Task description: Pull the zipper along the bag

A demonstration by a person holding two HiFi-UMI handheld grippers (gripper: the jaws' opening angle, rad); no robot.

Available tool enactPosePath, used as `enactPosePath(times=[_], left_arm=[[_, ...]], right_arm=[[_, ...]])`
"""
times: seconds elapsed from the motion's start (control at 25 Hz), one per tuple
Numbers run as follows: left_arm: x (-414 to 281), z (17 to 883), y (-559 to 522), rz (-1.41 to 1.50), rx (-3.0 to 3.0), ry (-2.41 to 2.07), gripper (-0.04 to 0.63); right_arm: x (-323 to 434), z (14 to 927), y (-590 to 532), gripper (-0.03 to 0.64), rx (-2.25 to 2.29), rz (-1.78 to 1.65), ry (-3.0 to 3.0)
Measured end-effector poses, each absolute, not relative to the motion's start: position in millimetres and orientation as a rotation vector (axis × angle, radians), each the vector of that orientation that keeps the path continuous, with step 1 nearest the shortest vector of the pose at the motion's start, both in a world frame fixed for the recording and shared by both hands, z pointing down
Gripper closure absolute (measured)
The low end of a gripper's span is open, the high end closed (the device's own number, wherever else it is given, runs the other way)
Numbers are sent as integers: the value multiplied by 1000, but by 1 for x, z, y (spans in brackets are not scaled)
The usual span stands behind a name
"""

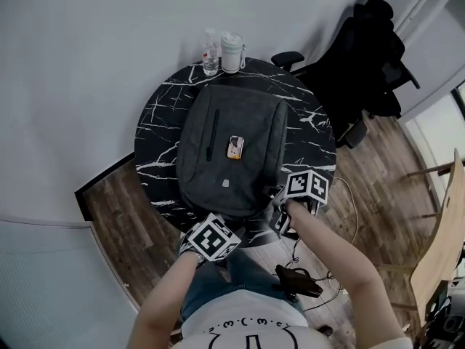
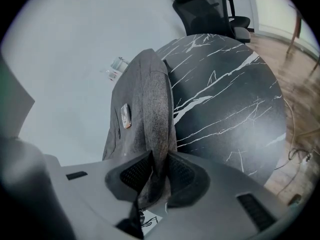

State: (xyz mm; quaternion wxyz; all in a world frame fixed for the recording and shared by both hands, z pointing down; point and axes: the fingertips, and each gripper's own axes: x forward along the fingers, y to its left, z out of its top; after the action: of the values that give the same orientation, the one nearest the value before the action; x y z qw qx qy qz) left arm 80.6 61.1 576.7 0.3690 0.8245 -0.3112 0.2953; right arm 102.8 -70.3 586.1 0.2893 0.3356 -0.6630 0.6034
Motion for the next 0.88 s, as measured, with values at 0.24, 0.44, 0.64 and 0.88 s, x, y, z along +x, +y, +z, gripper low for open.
enactPosePath(times=[0.24,0.44,0.64,0.88], left_arm=[[87,574,55,705,2102,-786,568],[90,572,53,695,2111,-799,557],[91,570,56,737,2131,-744,537],[64,542,67,648,2178,-607,522]], right_arm=[[103,586,-70,464,870,1551,-1814],[104,584,-70,451,865,1531,-1839],[106,583,-71,430,896,1423,-1860],[116,567,-69,422,977,1238,-1850]])
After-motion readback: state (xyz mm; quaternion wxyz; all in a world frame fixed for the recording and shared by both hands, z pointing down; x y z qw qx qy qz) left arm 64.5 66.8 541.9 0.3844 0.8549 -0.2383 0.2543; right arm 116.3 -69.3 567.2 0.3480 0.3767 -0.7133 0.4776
